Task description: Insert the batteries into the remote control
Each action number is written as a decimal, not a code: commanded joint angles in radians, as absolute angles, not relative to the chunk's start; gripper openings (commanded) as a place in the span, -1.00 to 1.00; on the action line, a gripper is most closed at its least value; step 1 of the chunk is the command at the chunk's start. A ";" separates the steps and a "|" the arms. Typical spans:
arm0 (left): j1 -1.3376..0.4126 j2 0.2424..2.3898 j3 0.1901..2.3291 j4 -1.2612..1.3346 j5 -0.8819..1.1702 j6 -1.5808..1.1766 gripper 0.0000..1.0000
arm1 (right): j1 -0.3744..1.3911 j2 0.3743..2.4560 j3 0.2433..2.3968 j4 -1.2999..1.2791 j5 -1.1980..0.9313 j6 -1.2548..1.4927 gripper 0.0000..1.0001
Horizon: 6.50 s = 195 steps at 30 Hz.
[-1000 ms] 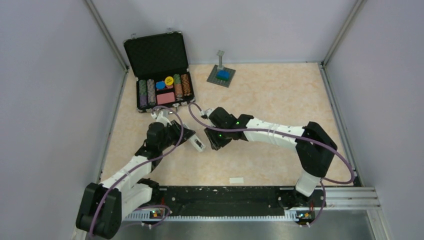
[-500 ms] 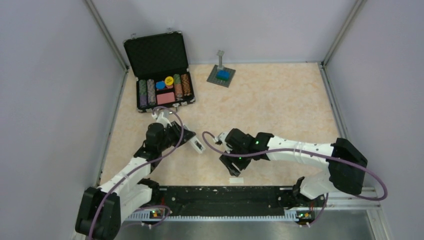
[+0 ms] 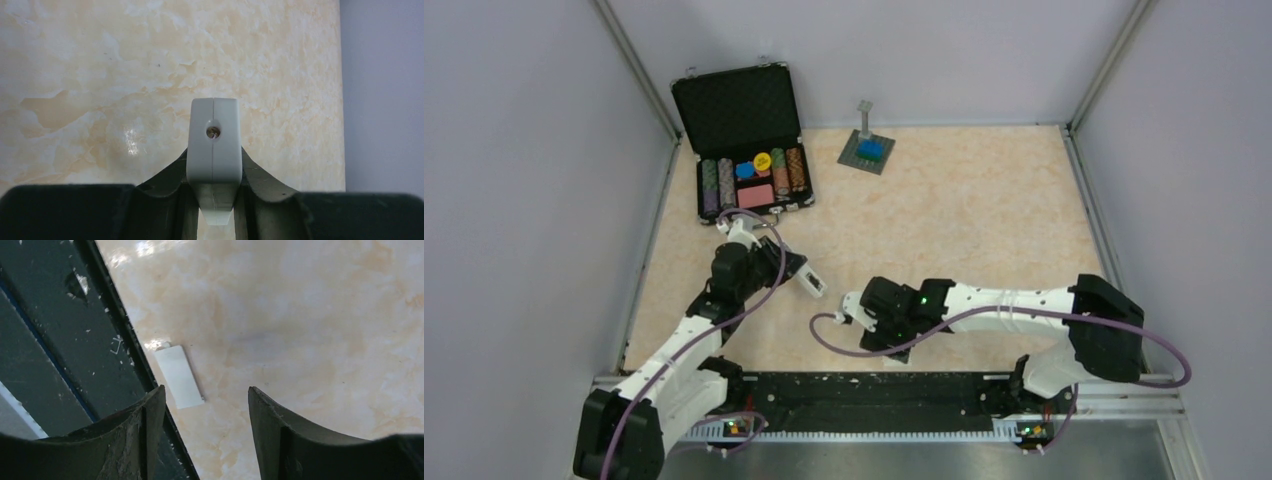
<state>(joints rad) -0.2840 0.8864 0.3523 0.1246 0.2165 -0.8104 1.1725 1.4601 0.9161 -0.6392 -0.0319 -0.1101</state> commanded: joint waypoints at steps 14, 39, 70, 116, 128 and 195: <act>-0.265 0.902 0.399 0.168 0.196 -0.796 -1.00 | 1.268 1.425 0.784 -0.542 -0.008 -0.307 0.15; -0.250 0.882 0.390 0.159 0.193 -0.793 -1.00 | 1.345 1.516 0.769 -0.537 0.152 -0.286 -0.22; -0.247 0.922 0.389 0.180 0.243 -0.801 -1.00 | 1.265 1.647 0.902 -0.444 0.218 -0.041 -0.68; -0.242 0.873 0.384 0.128 0.179 -0.793 -1.00 | 1.101 1.743 1.042 -0.622 0.005 0.088 -0.09; -0.242 0.872 0.379 0.133 0.184 -0.795 -1.00 | 1.076 1.739 1.046 -0.690 0.091 0.155 -0.02; -0.479 0.986 0.334 0.497 0.383 -0.791 -1.00 | 1.074 1.494 1.116 -0.436 -0.006 0.373 -0.62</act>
<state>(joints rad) -0.4706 0.9802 0.2939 0.4450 0.3977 -0.8078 1.0828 1.4845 1.0695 -0.4568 -0.0021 0.3614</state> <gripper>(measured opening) 0.296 0.278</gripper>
